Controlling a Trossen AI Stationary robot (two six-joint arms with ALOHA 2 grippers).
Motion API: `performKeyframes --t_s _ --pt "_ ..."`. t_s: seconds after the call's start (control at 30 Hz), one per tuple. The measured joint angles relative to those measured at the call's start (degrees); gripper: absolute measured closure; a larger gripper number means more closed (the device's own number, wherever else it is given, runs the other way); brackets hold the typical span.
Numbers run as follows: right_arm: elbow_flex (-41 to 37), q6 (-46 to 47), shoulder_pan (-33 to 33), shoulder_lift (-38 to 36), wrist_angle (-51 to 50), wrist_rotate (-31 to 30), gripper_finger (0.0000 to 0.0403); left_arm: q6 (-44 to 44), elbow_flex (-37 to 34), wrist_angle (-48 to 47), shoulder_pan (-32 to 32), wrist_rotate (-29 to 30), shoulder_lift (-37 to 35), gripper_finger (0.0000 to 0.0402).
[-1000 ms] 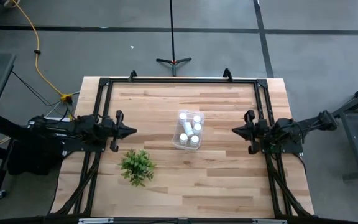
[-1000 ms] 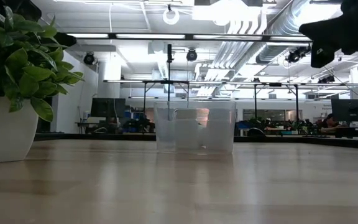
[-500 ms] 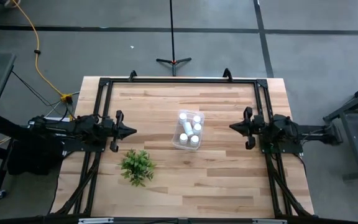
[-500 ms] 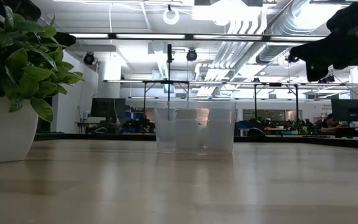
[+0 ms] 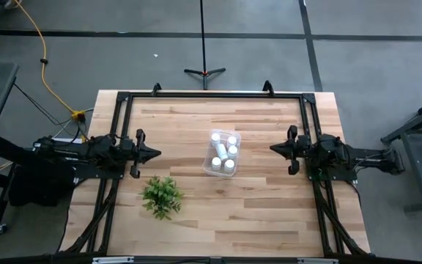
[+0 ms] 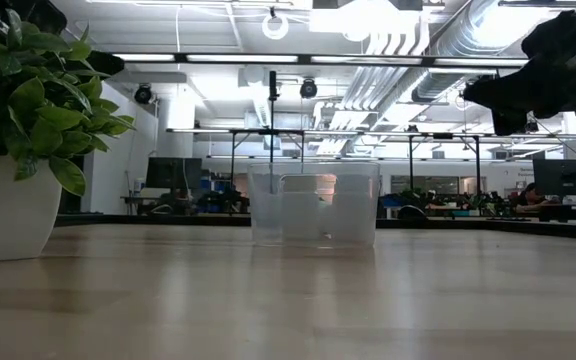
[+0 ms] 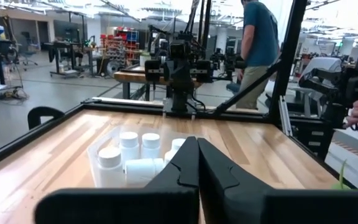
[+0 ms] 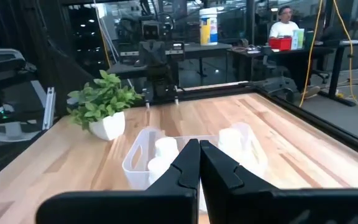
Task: Pick and place pill bottles into a basket
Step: Return to Home Position
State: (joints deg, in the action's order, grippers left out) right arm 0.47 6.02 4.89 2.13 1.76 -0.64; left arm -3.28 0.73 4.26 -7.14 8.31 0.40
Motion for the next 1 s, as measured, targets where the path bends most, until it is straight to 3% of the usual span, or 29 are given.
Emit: performKeyframes --t_s 0.2,1.0 --pt "0.0 -2.4 0.0 0.1 -0.4 -0.1 0.0403 -0.6 0.0 -2.1 0.0 -0.3 0.0 0.0327" --pt "0.0 -2.0 0.0 0.1 -0.6 -0.2 0.0402 0.0 -0.1 -2.3 0.0 -1.4 0.0 0.0328"
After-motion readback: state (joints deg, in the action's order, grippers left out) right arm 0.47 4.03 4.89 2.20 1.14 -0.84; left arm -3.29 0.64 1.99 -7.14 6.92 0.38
